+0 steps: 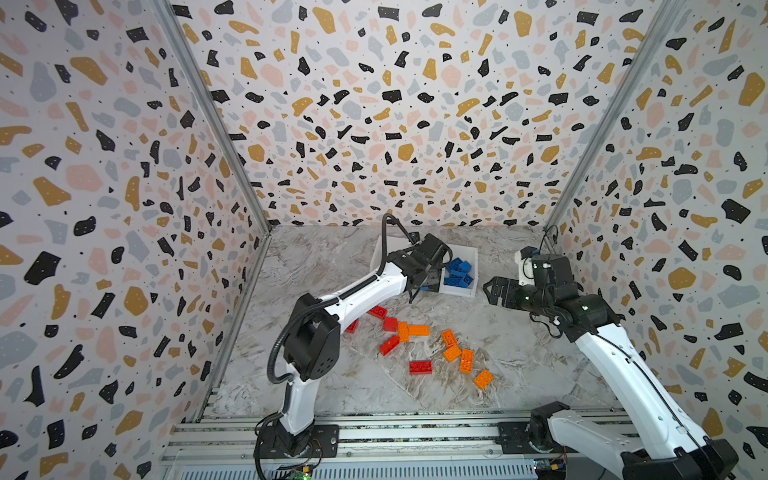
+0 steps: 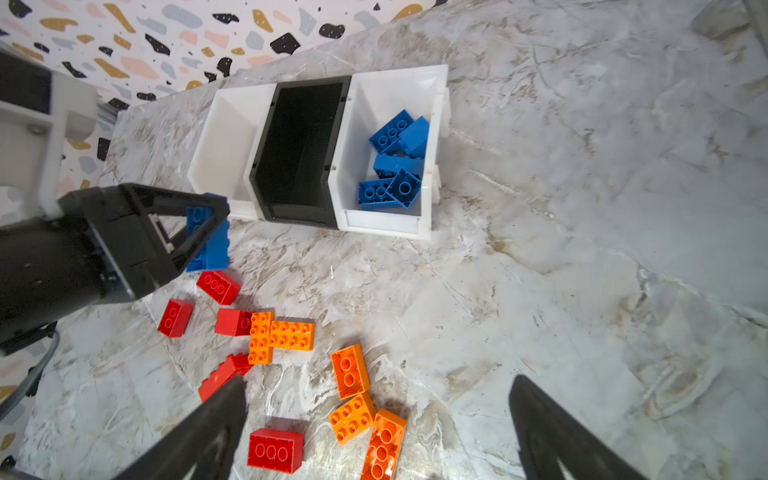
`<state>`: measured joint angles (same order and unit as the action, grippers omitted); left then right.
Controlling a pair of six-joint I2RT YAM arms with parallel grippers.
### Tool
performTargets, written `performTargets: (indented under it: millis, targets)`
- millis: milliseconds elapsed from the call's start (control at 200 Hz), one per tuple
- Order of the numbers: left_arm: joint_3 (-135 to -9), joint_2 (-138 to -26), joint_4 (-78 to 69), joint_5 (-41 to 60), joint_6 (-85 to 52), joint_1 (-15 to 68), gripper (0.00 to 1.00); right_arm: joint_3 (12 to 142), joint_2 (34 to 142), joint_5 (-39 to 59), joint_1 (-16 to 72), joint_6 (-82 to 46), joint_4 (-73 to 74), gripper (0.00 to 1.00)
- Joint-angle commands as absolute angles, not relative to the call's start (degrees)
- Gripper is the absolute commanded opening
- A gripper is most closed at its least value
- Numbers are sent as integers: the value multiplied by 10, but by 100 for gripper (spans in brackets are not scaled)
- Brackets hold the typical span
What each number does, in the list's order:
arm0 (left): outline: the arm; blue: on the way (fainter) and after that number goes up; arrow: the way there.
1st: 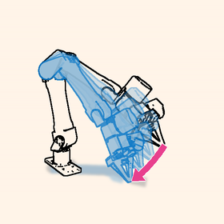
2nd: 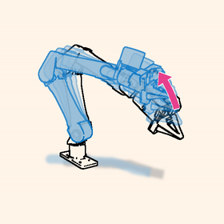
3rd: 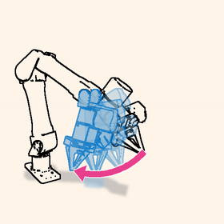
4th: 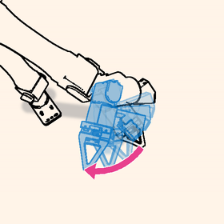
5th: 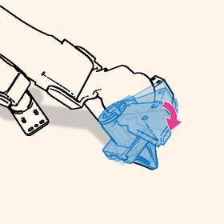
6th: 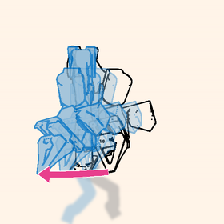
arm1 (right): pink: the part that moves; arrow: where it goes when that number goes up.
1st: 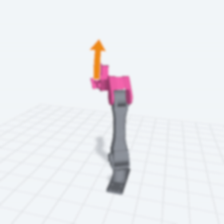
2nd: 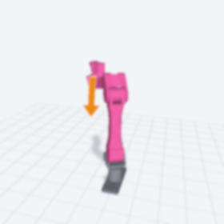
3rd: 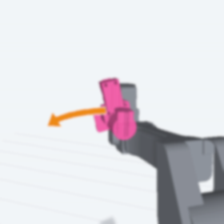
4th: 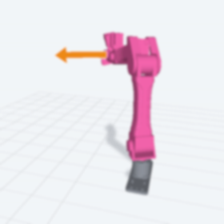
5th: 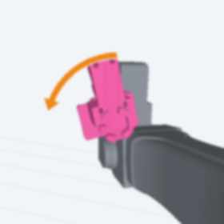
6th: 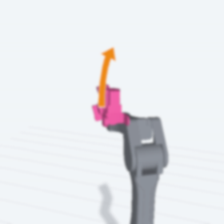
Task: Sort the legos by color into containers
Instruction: 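Carry the blue brick into the white bin and open the left gripper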
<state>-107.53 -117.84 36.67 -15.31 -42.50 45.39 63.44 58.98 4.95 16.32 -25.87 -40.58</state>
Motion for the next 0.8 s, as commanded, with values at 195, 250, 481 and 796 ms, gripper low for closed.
performTargets:
  millis: [195,250,481,796]
  targets:
    - [-1212,-1315,186,10,-342,454,23,654,604,68,135,-269,-425,99]
    - [-1222,-1330,158,21,-347,454,24,664,615,72,135,-271,-424,99]
    - [-1255,-1381,95,30,-348,451,27,693,650,75,135,-269,-427,99]
    - [-1275,-1425,53,38,-384,425,48,702,667,68,134,-275,-428,99]
